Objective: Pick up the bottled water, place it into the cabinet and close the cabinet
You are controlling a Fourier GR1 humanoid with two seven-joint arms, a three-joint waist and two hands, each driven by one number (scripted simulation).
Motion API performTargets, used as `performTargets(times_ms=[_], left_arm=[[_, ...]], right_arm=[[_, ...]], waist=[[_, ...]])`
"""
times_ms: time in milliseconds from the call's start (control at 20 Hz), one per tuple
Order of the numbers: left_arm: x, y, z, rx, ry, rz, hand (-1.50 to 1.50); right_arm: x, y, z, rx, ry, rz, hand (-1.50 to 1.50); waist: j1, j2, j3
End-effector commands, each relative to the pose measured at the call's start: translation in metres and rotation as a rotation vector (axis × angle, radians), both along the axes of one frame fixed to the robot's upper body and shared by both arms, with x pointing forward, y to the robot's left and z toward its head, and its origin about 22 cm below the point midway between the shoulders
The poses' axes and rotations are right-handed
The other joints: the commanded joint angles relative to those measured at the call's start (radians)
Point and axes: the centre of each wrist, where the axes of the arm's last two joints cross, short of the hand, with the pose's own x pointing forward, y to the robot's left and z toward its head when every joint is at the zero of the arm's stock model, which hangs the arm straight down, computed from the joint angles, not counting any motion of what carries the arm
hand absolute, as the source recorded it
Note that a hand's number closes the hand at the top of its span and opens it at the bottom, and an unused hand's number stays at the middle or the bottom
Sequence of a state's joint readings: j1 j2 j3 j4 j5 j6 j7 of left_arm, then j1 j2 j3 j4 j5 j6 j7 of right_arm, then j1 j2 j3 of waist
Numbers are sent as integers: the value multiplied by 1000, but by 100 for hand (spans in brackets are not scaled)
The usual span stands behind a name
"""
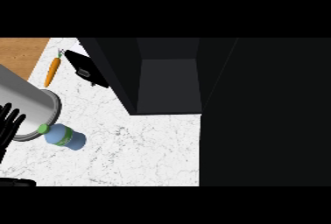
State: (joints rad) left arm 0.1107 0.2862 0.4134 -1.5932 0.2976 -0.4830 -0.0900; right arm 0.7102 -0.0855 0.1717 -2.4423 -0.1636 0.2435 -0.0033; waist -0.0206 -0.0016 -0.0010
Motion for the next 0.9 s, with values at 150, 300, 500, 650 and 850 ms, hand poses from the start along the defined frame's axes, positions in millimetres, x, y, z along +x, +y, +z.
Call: performTargets(times_ms=[150, 300, 500, 650, 850], left_arm=[[4, 2, -62, -18, 56, 2, -150], [18, 16, -72, -21, 52, 19, -150], [28, 4, -104, -47, 58, 55, -150], [32, 11, -113, -46, 42, 77, -150], [29, 28, -125, -38, 72, 60, -150]], right_arm=[[-29, -1, 36, -25, -45, -9, -150], [-30, 4, 34, 2, -51, 6, -150], [-37, 1, 33, 3, -57, 21, -150], [-37, 5, 28, -16, -56, 4, -150], [-35, -1, 20, -1, -53, 28, -150]], waist=[[-3, 0, -1], [-6, 1, -1], [-20, 2, -2], [-11, 2, -2], [-7, 4, -1]])
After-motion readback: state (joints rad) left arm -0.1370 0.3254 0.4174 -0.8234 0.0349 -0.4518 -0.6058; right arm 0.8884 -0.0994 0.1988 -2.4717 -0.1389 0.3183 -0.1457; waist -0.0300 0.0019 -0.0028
